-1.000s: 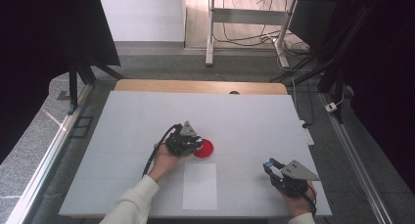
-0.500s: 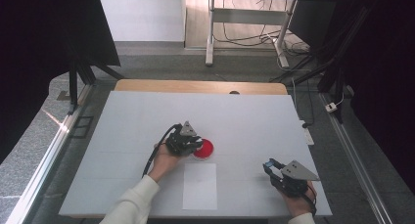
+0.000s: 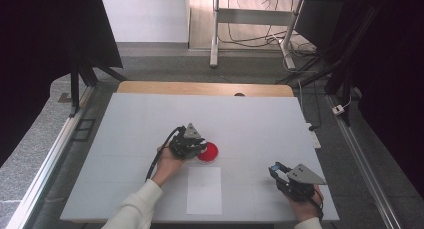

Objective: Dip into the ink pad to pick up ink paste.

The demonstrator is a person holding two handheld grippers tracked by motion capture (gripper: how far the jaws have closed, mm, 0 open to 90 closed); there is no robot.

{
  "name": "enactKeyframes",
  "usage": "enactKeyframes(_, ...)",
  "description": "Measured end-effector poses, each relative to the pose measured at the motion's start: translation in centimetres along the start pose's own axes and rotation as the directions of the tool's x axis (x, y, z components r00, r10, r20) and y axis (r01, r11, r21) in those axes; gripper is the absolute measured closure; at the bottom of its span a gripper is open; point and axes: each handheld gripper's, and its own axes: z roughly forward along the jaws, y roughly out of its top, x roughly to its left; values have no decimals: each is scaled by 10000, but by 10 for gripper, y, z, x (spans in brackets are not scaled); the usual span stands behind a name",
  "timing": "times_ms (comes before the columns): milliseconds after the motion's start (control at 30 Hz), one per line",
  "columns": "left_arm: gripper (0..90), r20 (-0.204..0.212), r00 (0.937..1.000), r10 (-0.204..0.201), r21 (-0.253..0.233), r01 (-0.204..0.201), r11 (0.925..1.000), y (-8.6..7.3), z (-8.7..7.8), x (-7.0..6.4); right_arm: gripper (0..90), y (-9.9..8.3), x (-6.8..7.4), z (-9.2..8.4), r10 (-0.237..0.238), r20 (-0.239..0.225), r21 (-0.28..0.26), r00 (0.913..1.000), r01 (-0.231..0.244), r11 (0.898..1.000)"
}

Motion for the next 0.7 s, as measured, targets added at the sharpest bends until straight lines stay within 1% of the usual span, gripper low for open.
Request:
enactKeyframes(200,754,114,9999,-98,-272,101,9996,2,-8,1,646,0,-1,-1,26,5,-50,10000,-26,10000)
enactKeyframes(433,753,479,9983,-333,-791,370,9962,4,-26,4,646,0,0,0,18,-6,-52,10000,-18,10000)
enactKeyframes(500,753,593,9977,-332,-922,386,9950,4,-31,4,646,0,0,0,-21,65,-10,10000,21,10000)
enactKeyframes(700,753,846,9961,-244,-1171,343,9925,5,-44,2,646,0,0,0,5,22,-34,10000,-5,10000)
